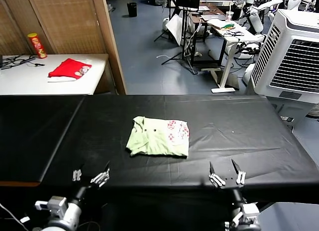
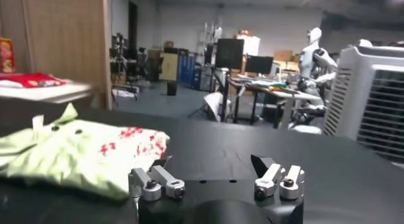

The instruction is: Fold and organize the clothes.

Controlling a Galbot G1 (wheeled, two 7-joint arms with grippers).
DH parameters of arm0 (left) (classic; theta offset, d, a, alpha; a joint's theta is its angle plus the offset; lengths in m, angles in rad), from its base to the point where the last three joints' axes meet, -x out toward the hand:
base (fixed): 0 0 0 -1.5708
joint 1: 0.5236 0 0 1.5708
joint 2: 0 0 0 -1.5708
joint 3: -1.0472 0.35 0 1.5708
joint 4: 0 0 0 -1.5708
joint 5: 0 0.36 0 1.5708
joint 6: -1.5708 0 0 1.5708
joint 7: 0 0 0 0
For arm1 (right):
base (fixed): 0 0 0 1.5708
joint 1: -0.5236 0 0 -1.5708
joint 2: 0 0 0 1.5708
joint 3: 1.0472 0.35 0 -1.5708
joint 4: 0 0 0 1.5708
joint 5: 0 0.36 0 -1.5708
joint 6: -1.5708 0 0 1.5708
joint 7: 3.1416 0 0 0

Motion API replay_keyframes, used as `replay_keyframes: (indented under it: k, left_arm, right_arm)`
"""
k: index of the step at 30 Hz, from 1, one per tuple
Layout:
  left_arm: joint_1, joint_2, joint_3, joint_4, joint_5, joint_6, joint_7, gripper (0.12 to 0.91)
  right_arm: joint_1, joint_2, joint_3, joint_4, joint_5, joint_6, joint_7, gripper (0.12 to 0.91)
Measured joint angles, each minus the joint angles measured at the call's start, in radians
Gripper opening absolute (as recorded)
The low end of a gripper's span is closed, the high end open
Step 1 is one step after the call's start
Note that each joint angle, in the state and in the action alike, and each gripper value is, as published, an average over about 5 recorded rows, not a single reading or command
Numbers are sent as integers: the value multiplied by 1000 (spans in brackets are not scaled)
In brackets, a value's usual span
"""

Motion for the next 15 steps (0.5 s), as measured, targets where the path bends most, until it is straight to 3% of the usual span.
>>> replay_keyframes:
  k: [9, 15]
  left_arm:
    - [86, -11, -35, -59, -12, 63, -12, 798]
    - [111, -17, -52, -81, -12, 85, -8, 798]
  right_arm:
    - [-140, 7, 6, 84, 21, -90, 52, 798]
    - [-186, 13, 5, 118, 49, -141, 54, 798]
